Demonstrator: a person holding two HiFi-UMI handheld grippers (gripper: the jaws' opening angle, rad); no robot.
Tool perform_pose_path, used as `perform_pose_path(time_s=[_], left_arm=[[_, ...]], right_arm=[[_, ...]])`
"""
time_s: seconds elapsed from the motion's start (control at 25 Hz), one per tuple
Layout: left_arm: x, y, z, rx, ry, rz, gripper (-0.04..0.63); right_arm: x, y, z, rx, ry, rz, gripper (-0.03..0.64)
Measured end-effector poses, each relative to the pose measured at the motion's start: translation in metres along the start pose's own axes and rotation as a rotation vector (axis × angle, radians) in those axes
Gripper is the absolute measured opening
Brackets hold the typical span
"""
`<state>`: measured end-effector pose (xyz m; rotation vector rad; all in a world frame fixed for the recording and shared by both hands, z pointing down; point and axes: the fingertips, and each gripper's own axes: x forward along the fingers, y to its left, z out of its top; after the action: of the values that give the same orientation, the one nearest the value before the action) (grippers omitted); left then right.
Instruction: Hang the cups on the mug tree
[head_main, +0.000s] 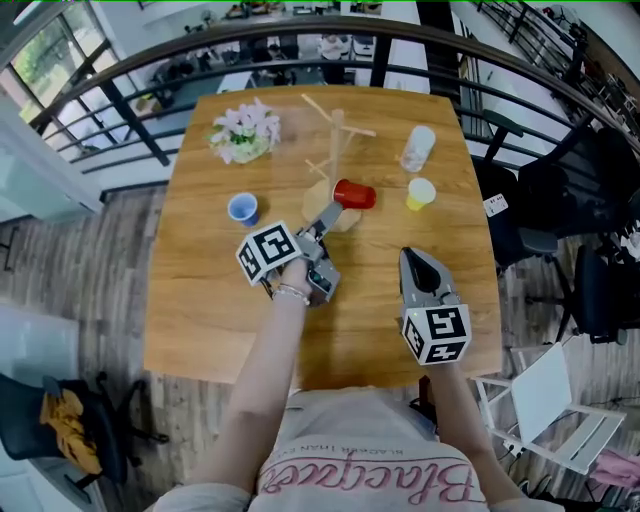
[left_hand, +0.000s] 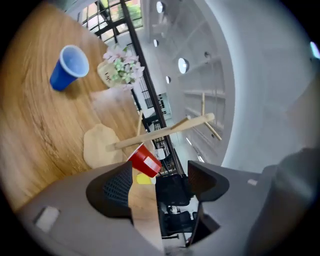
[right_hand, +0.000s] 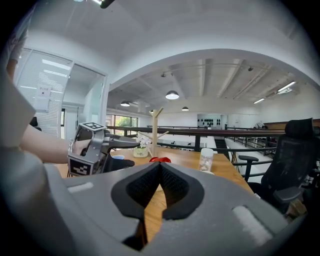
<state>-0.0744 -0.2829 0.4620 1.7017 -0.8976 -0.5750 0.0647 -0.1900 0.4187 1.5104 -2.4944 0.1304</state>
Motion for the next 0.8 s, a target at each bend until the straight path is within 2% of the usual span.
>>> perform_pose_path(time_s=[0.2,0.4,0.52,0.68,0.8], left_arm=[[-0.022,-0.029,-0.001,0.320,-0.030,0.032,0.333],[-0.042,-0.055,0.006,0.640,-0.118,0.062,0.270],[-0.054,-0.062,0.007,0.798,-0.159,0.100,0.262],[-0.067,-0.062,0.009,1.009,-0.179,0.199,0.252],[-0.077,-0.057,0.014,1.106,-0.188,0.260,0.244]], right_arm=[[-0.002,0.009,0.006,-0.005,-0.021,0.022,0.002],[-0.006,0.013,0.008,0.006,-0.034,0.035,0.002],[-0.006,0.015,0.008,0.025,-0.042,0.040,0.002],[-0.003,0.019,0.011,0.035,-0.049,0.050,0.002],[-0.001,0.025,0.014,0.040,-0.054,0.060,0.002]])
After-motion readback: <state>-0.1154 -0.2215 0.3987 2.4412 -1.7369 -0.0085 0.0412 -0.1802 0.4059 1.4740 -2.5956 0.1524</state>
